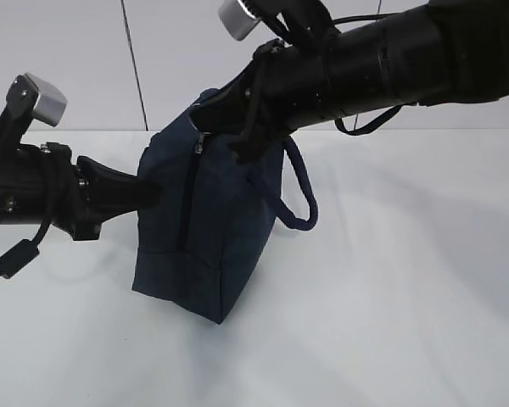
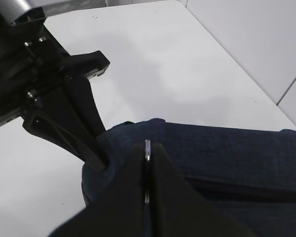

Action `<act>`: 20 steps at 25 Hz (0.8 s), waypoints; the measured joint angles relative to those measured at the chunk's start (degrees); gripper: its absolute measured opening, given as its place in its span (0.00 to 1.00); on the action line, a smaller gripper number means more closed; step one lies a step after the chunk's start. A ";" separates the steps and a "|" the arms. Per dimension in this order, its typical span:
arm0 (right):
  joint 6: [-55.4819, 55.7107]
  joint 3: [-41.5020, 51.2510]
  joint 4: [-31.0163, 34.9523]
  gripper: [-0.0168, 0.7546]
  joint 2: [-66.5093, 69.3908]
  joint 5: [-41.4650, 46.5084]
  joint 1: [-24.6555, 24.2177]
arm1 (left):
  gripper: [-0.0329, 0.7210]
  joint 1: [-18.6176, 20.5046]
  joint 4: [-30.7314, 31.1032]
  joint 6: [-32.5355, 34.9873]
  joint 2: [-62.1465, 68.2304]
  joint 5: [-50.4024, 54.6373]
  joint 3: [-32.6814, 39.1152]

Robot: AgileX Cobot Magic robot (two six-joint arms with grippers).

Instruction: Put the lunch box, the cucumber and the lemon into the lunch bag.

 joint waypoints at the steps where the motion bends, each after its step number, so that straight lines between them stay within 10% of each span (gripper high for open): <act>1: 0.00 0.00 0.41 0.03 0.00 0.24 0.00 | 0.04 -0.22 0.00 -0.17 0.00 -0.69 0.00; 20: -1.20 0.00 2.34 0.03 0.00 -0.50 -0.03 | 0.04 -4.26 -1.49 -0.73 -0.10 -7.92 -0.49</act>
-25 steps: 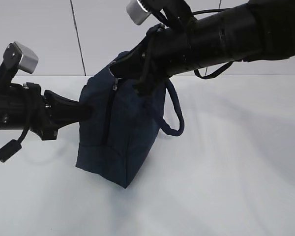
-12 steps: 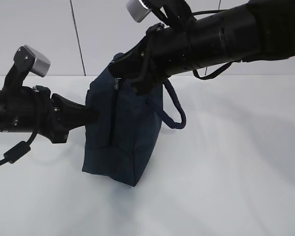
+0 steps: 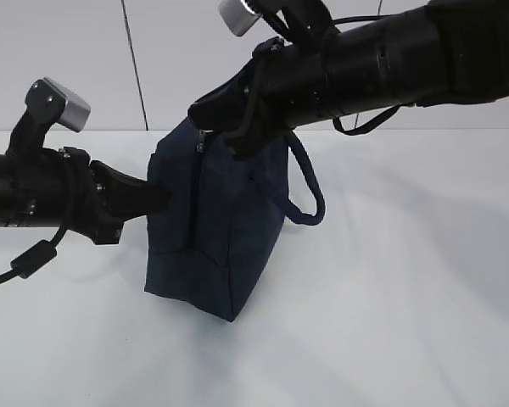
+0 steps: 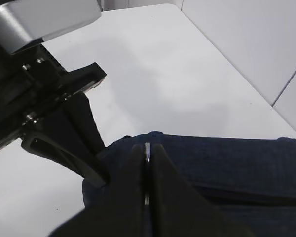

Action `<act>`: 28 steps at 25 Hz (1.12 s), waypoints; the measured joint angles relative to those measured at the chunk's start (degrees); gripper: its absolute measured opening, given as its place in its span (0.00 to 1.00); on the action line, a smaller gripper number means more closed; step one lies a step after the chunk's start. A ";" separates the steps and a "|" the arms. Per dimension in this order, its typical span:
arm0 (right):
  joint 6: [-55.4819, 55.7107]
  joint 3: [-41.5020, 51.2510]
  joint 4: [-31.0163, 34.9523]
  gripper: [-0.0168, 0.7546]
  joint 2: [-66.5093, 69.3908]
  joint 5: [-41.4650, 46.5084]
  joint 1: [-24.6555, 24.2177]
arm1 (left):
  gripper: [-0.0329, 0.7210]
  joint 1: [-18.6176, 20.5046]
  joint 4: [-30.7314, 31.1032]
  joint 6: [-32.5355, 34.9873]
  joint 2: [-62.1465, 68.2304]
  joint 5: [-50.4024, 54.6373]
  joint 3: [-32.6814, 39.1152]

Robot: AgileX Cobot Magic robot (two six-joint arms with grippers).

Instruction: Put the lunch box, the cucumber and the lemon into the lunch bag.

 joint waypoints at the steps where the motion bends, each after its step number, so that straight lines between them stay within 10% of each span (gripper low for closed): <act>1: -0.20 0.00 0.11 0.03 0.00 -0.58 0.00 | 0.04 -0.05 0.00 -0.26 0.00 0.00 0.00; 28: -4.88 -0.58 5.72 0.03 4.22 -6.46 0.00 | 0.04 -0.05 1.46 -1.12 0.00 0.76 0.00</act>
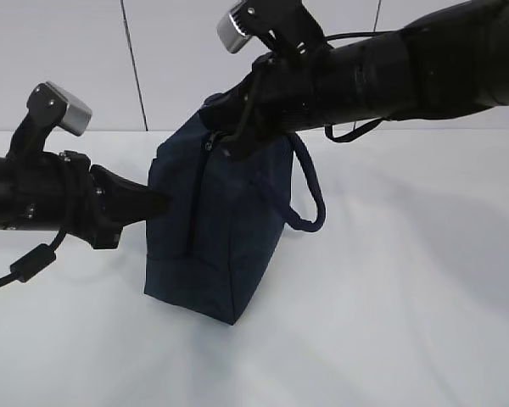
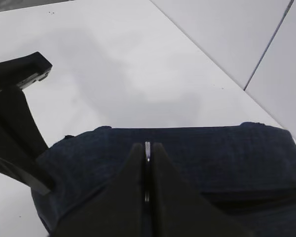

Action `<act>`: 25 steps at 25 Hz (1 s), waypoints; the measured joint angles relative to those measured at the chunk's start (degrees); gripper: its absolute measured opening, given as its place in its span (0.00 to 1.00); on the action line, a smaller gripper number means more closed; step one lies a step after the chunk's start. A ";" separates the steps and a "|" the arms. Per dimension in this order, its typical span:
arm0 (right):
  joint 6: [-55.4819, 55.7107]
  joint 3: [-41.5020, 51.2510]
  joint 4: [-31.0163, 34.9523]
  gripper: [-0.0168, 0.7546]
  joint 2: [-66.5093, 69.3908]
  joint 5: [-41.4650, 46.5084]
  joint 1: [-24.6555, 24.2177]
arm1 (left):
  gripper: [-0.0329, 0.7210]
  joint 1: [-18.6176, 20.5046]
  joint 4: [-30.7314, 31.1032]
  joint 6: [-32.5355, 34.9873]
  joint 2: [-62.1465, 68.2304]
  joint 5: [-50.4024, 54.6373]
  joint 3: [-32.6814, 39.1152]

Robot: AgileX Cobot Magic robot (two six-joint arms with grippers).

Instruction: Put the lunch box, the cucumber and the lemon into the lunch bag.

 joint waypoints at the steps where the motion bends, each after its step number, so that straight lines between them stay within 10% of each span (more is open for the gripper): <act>1: 0.46 0.00 -0.11 0.03 0.04 0.49 0.00 | 0.04 0.00 0.00 0.00 0.00 -0.10 0.00; 25: 5.47 -1.56 -3.59 0.03 0.12 1.81 -0.10 | 0.04 0.00 1.84 -0.10 -0.33 -4.85 1.99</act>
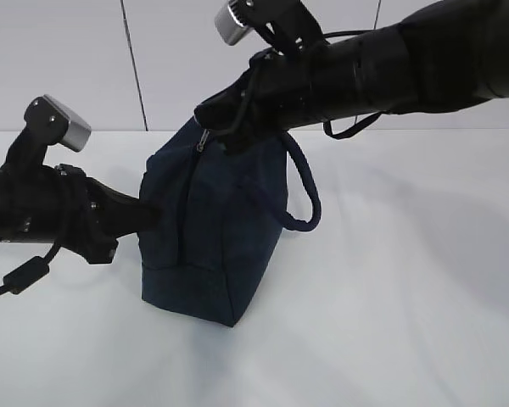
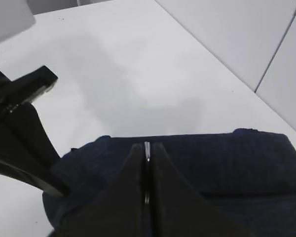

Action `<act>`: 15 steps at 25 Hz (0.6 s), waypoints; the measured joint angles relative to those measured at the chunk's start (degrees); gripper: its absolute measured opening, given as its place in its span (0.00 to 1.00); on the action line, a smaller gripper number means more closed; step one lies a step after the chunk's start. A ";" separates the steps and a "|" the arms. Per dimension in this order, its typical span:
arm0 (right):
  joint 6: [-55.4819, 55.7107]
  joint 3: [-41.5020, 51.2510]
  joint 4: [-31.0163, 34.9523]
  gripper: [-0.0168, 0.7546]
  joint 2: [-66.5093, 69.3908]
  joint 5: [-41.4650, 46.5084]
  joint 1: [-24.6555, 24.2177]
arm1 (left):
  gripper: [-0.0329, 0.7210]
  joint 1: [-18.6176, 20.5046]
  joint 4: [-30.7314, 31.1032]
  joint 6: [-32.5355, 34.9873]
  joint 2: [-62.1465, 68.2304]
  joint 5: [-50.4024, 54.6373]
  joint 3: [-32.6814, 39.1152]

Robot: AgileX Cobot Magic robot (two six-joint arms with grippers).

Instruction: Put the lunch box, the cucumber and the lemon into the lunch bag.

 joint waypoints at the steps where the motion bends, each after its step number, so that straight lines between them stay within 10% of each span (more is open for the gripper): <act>1: 0.45 -0.43 0.00 0.03 0.00 0.80 0.00 | 0.04 0.00 -0.36 0.00 0.00 -0.13 0.13; 15: 2.34 -1.95 -0.96 0.03 0.00 1.06 -0.32 | 0.04 0.00 -2.70 0.84 0.00 -0.63 0.30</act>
